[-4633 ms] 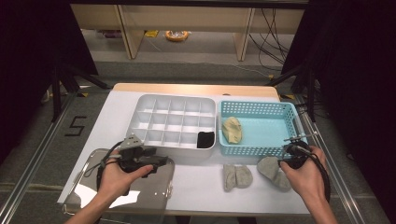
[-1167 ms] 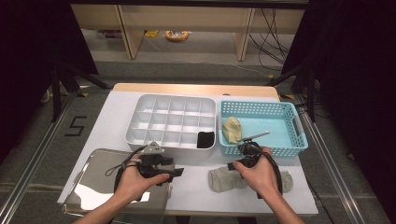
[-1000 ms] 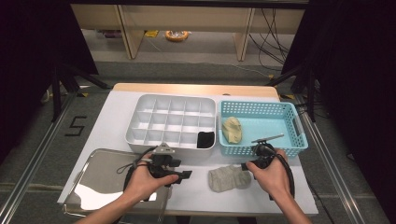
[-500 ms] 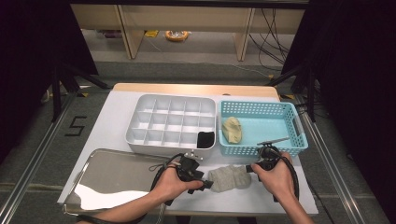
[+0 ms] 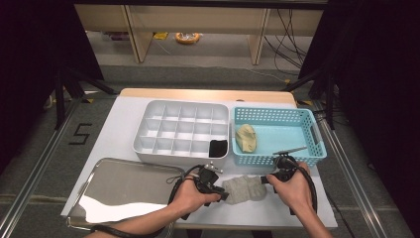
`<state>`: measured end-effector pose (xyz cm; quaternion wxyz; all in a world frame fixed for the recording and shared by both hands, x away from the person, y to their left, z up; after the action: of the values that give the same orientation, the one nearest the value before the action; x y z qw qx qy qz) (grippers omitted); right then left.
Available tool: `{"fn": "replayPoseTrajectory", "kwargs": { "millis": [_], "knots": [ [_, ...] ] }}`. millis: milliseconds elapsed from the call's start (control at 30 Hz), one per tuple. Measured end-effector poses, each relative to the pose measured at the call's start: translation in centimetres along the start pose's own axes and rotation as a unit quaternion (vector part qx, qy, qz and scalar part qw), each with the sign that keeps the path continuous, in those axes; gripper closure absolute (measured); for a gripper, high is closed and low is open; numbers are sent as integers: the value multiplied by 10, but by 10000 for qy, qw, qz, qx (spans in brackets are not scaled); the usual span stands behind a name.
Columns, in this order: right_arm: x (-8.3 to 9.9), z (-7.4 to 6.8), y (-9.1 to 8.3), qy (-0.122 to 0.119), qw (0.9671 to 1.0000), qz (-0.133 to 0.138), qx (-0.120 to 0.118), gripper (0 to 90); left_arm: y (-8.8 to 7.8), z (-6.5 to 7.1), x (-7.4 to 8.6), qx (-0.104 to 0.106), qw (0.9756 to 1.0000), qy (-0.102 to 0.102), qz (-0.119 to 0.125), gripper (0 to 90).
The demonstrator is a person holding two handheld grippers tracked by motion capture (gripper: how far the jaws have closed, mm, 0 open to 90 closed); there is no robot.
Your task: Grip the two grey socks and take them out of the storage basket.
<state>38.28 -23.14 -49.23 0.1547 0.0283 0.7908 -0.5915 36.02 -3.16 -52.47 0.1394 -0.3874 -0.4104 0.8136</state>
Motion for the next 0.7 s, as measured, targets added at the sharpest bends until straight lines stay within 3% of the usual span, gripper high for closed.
{"fn": "replayPoseTrajectory", "kwargs": {
  "millis": [33, 67, 133, 167, 200, 233, 267, 367, 433, 500, 600, 633, 700],
  "knots": [
    [-1, -1, 1, 116, 9999, 37, -7, 707, 0, 1, 0, 12, 10000, -27, 22, 761],
    [-1, 1, 1, 69, 9999, 27, 94, 707, 0, 2, -1, 13, 10000, -14, 20, 800],
    [0, 1, 3, 43, 10000, 14, 57, 707, 1, 3, -2, 12, 10000, -70, 57, 853],
    [0, -1, 3, 155, 9999, -3, 1, 706, 1, 3, -2, 19, 10000, -80, 39, 862],
    [1, -2, 4, 167, 9998, -44, -79, 705, 1, 0, -1, 7, 10000, 5, -35, 868],
    [1, -1, 5, 118, 9999, -46, -95, 704, 1, 0, -2, 58, 10000, -43, -8, 872],
    [0, 4, 7, 35, 9999, 3, 98, 704, 0, 0, -2, 38, 10000, -80, -15, 875],
    [1, 2, 8, 24, 10000, 29, -22, 704, -5, 0, -2, 103, 9998, -169, 4, 890],
    [3, 0, 7, 79, 9999, -94, -87, 704, -11, -2, -1, 90, 9998, -153, -18, 890],
    [3, 3, 9, -27, 10000, -49, 70, 704, -17, -5, 2, 75, 9998, -115, -109, 891],
    [4, -2, 9, -19, 9999, -61, -85, 704, -23, -9, 7, 121, 9996, -88, -235, 892],
    [6, -2, 9, -90, 9999, -76, -23, 703, -26, -9, 10, 175, 9994, -264, -166, 891],
    [8, -4, 8, -90, 9999, -45, -37, 702, -31, -11, 16, 173, 9992, -243, -267, 891]
  ]
}}
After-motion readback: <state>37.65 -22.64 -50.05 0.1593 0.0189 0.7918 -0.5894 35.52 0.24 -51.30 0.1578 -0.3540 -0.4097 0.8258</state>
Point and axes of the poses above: each handheld gripper's, and its own axes: y roughly forward along the jaws, x roughly out of its underside, z roughly to its right, the point moved 6 cm from there along y, roughly forward along the jaws, and after that the axes turned 4 degrees about -z, right-handed, at the moved point
